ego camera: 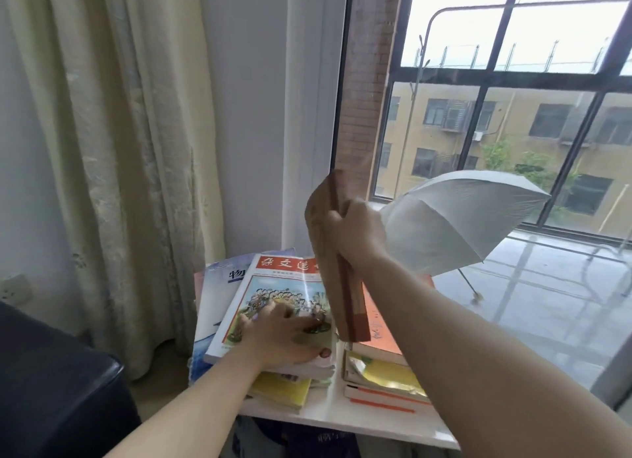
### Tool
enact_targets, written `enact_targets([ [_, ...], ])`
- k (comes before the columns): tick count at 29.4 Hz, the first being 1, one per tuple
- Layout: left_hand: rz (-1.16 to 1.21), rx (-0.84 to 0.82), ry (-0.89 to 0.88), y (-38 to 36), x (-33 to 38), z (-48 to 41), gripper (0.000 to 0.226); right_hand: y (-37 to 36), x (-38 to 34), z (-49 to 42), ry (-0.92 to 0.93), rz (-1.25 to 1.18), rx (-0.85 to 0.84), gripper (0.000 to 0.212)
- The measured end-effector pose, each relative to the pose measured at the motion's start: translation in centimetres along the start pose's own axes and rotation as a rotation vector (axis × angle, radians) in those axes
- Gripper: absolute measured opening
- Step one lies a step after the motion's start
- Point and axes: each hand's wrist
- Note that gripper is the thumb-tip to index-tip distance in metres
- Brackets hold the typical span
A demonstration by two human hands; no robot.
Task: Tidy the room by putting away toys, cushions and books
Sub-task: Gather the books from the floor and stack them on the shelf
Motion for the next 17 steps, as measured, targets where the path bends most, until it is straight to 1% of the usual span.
enact_targets([
  [1,0.073,-0.014,-0.029,0.3,-0.6,0.0,0.061,-1.4,-0.6,0.2,0.016,0.028,-0.044,0.028],
  [3,0.344,-0.025,-0.050,1.1,-1.8,0.2,0.052,-3.7,-1.3,0.5,-0.002,0.043,-0.105,0.026],
  [5,0.649,0.014,0.051,1.9,-2.2,0.0,0.045,-5.5,-1.4,0.5,-0.020,0.060,-0.146,0.029],
  [7,1.082,0.047,0.229,2.5,-3.1,0.3,0.041,-7.1,-1.8,0.4,-0.056,0.022,-0.226,0.044],
  [8,1.307,0.047,0.285,2.7,-3.4,0.5,0.043,-7.7,-1.9,0.3,-0.092,-0.058,-0.301,0.051],
  [9,1.489,0.047,0.292,2.6,-3.9,0.4,0.051,-8.5,-1.8,0.3,-0.141,-0.163,-0.384,0.052],
  [10,1.554,0.042,0.280,2.7,-4.2,0.7,0.059,-9.2,-1.4,0.6,-0.179,-0.228,-0.438,0.047],
  [11,1.521,0.052,0.271,2.7,-4.3,0.8,0.063,-9.6,-0.5,0.8,-0.180,-0.197,-0.452,0.041],
  [12,1.447,0.089,0.273,2.6,-4.4,0.8,0.059,-10.0,0.7,1.0,-0.152,-0.073,-0.426,0.034],
  [13,1.345,0.168,0.300,2.6,-4.5,0.4,0.054,-10.2,2.0,1.3,-0.145,0.079,-0.390,0.030],
  [14,1.266,0.254,0.348,2.7,-4.6,-0.2,0.050,-10.4,3.1,1.7,-0.151,0.215,-0.370,0.030],
  [15,1.227,0.293,0.389,3.1,-4.7,-0.7,0.049,-10.6,4.1,2.0,-0.176,0.297,-0.380,0.035],
  [17,1.195,0.300,0.441,3.9,-4.9,-1.5,0.047,-10.7,5.0,2.4,-0.236,0.307,-0.433,0.040],
])
Point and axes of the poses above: each hand's wrist, its own z-axis away from the middle knuckle, its own y-axis out of the back of the hand, x = y × z, and after that the axes turned 11 degrees about z, right-handed
